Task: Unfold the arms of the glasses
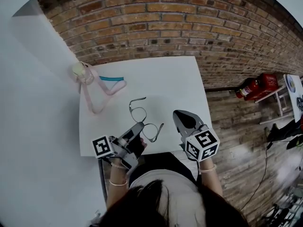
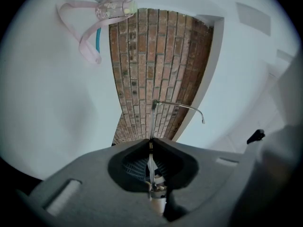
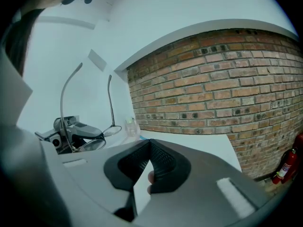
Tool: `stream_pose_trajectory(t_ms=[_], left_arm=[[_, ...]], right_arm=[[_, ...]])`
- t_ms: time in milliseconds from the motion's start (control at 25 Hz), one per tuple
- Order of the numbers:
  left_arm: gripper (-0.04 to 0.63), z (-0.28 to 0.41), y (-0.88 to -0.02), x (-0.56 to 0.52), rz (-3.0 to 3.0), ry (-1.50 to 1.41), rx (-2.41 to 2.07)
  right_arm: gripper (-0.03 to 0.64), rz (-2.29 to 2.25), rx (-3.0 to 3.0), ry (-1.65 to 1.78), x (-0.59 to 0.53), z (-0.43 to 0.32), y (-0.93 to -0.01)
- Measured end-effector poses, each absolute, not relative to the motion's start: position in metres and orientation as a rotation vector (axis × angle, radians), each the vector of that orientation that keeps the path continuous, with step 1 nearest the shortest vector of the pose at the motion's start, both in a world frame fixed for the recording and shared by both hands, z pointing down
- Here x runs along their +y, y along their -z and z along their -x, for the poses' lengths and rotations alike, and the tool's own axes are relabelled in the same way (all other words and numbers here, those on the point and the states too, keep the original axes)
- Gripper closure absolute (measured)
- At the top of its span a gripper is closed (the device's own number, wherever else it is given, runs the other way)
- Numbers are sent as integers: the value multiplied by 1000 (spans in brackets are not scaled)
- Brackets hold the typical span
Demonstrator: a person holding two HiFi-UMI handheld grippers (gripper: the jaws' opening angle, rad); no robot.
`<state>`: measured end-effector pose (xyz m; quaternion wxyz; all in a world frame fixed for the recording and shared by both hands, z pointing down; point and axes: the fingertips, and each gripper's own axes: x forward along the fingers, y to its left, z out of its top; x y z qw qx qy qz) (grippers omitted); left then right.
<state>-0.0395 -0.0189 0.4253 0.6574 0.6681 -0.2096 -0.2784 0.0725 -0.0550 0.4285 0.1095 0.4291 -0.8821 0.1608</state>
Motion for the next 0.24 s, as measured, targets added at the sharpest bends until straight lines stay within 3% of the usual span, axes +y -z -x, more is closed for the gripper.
stream_pose_trajectory(t_ms=[240], left_arm=[[572,46,-423,-21,-1522,635,-469]], right_arm=[[611,-1243,-2608,-489,-52,-61,-427]])
